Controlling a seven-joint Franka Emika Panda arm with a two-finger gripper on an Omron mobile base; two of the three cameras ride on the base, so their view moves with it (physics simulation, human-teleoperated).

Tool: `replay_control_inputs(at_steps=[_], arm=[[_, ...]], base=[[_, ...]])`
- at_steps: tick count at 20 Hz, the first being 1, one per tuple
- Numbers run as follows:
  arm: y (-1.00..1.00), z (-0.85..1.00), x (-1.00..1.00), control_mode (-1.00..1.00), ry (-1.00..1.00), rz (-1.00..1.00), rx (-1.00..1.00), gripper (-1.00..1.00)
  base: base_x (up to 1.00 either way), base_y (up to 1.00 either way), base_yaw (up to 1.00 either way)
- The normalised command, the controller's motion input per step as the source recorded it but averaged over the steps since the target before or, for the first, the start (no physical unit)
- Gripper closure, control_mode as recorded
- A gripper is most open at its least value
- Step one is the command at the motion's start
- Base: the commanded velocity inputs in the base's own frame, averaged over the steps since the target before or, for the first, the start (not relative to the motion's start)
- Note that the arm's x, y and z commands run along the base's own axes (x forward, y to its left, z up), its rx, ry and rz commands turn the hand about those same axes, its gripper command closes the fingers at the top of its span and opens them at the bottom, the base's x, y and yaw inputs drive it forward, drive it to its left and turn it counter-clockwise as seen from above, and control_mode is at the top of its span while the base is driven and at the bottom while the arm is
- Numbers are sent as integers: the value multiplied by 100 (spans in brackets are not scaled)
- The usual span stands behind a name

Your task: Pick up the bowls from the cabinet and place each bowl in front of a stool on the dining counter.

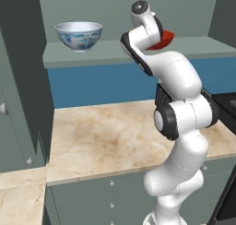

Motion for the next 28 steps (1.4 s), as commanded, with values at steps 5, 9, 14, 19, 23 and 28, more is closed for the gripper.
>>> replay_control_inputs(at_steps=[5, 9, 14, 19, 23, 28], arm=[[0, -9, 0, -100, 0, 0, 0, 100], [0, -2, 0, -100, 0, 0, 0, 100], [0, 0, -12, -100, -5, 1, 0, 100], [0, -2, -32, -100, 0, 0, -5, 100], [0, -15, -42, -100, 0, 0, -13, 100], [0, -14, -52, -100, 0, 0, -14, 100]], base=[[0, 0, 0], [0, 0, 0], [0, 0, 0], [0, 0, 0], [0, 0, 0], [0, 0, 0]])
